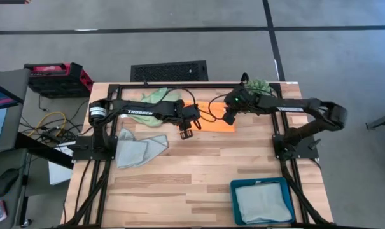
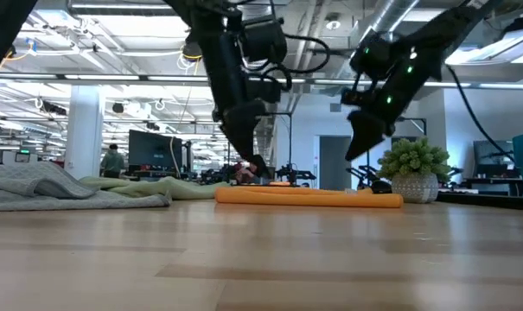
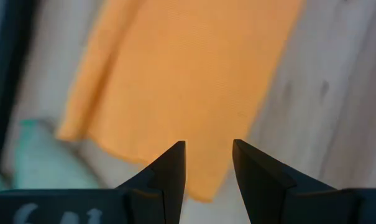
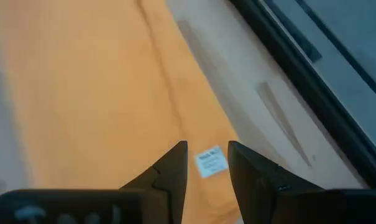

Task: Fold microfiber towels
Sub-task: Fold the orange towel

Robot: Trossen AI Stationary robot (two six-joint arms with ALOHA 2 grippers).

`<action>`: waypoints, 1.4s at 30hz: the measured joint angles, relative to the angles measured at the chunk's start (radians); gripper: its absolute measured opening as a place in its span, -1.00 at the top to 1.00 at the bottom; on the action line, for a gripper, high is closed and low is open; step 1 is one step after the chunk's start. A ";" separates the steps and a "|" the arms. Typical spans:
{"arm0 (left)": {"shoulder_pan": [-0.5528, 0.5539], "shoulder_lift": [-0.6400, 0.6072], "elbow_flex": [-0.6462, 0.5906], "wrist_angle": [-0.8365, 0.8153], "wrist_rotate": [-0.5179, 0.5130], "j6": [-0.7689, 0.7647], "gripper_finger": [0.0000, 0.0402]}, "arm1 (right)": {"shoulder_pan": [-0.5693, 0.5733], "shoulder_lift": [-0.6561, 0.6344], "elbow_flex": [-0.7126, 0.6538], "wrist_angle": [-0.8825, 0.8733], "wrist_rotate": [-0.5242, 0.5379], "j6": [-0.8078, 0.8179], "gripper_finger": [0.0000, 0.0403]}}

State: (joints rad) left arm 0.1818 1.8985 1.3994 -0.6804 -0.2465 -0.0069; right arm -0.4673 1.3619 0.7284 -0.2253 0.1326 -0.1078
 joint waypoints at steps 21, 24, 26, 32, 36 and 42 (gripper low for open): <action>-0.001 0.002 -0.278 0.279 -0.098 0.192 0.38 | 0.227 -0.148 0.000 -0.066 -0.001 0.031 0.31; -0.002 0.001 -0.288 0.283 -0.096 0.180 0.39 | 0.232 -0.148 0.000 -0.066 -0.001 0.031 0.32; -0.002 0.001 -0.288 0.280 -0.103 0.159 0.46 | 0.231 -0.148 0.000 -0.067 -0.001 0.031 0.32; -0.002 0.001 -0.278 0.261 -0.103 0.146 0.93 | 0.231 -0.156 0.000 -0.115 -0.001 0.031 0.31; -0.001 0.002 -0.228 0.251 -0.106 0.172 0.96 | 0.231 -0.192 0.000 -0.168 0.000 0.030 0.32; -0.001 0.002 -0.107 0.225 -0.099 0.269 0.99 | 0.231 -0.284 0.000 -0.225 0.000 0.063 0.31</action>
State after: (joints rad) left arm 0.1810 1.9003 1.2927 -0.4550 -0.3454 0.2623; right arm -0.2359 1.0779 0.7284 -0.4501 0.1322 -0.0446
